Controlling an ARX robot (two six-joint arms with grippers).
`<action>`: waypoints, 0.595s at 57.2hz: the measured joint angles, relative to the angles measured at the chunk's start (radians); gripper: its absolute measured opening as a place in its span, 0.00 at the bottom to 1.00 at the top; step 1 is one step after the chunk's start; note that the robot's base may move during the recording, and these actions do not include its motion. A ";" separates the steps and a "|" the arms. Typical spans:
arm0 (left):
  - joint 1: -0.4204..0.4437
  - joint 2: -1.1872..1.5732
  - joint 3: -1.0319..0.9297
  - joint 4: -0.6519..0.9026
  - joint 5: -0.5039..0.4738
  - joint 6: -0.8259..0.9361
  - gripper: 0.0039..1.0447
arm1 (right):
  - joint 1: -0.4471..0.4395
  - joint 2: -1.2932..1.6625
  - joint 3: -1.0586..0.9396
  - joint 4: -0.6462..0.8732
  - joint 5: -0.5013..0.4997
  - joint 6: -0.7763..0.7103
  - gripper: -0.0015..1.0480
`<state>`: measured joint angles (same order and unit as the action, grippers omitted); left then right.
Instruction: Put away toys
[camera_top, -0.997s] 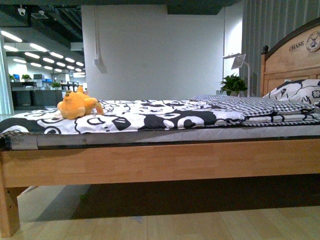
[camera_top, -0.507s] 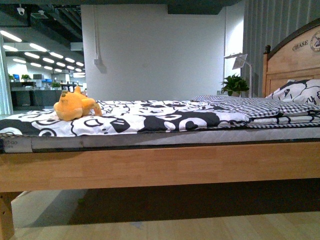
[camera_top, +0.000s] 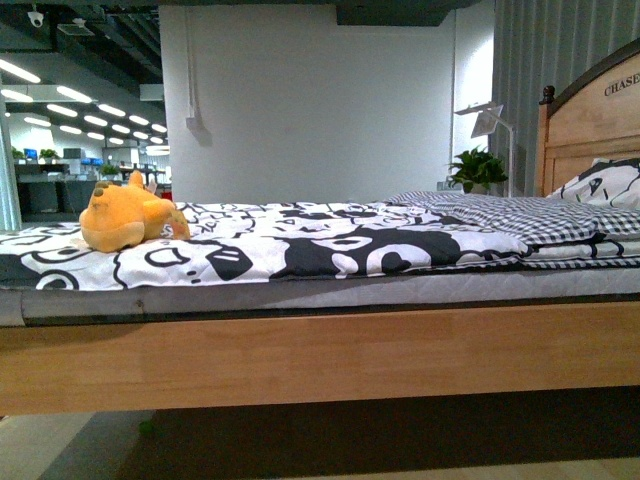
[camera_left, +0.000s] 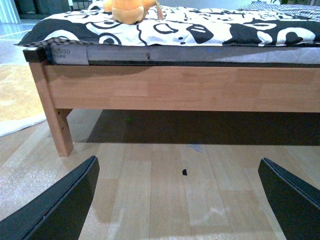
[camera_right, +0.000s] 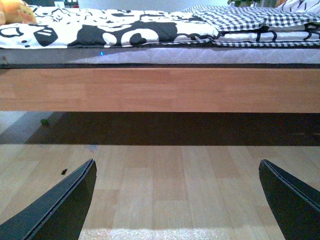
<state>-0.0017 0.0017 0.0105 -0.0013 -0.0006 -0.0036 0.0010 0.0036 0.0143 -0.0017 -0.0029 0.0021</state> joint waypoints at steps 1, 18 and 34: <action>0.000 0.000 0.000 0.000 0.000 0.000 0.94 | 0.000 0.000 0.000 0.000 0.000 0.000 0.94; 0.000 0.000 0.000 0.000 0.000 0.000 0.94 | 0.000 0.000 0.000 0.000 0.000 0.000 0.94; 0.000 0.000 0.000 0.000 0.000 0.000 0.94 | 0.000 0.000 0.000 0.000 0.000 0.000 0.94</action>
<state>-0.0017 0.0013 0.0105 -0.0013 -0.0002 -0.0036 0.0010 0.0036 0.0143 -0.0017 -0.0029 0.0021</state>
